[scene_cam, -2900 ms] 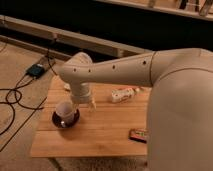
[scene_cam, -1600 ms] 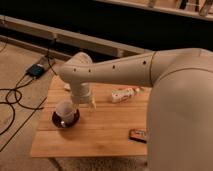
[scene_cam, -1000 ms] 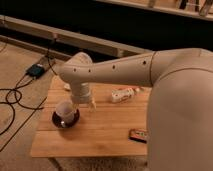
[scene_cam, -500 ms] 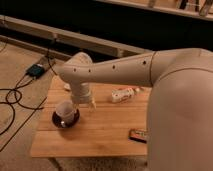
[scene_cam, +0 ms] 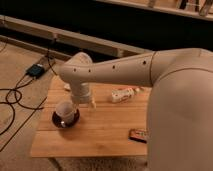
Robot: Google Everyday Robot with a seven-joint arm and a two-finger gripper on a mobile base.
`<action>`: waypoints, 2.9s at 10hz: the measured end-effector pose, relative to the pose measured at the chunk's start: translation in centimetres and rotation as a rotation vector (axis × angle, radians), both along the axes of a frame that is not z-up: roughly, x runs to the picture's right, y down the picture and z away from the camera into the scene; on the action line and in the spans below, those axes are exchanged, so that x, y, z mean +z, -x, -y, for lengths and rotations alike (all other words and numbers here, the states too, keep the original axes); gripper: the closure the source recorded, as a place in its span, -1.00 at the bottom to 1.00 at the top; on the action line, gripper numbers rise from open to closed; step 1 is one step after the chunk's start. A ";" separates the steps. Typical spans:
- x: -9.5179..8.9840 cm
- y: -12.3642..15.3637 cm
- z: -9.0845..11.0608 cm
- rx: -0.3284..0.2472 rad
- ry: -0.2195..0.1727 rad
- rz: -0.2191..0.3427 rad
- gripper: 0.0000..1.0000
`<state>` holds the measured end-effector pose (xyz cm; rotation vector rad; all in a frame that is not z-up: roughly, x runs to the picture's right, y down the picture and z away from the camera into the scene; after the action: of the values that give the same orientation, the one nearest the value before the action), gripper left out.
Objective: Push the eraser across the table
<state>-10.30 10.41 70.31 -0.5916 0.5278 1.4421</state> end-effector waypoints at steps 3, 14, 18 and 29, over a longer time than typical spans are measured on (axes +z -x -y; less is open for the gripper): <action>0.0 0.0 0.0 0.000 0.000 0.000 -0.30; 1.2 -6.7 -2.5 0.069 -0.005 -0.074 -0.30; 1.9 -11.9 -4.8 0.205 -0.045 -0.166 -0.30; 2.4 -16.2 -7.6 0.404 -0.077 -0.299 -0.30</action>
<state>5.90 17.99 72.69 -0.4369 0.6053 1.9440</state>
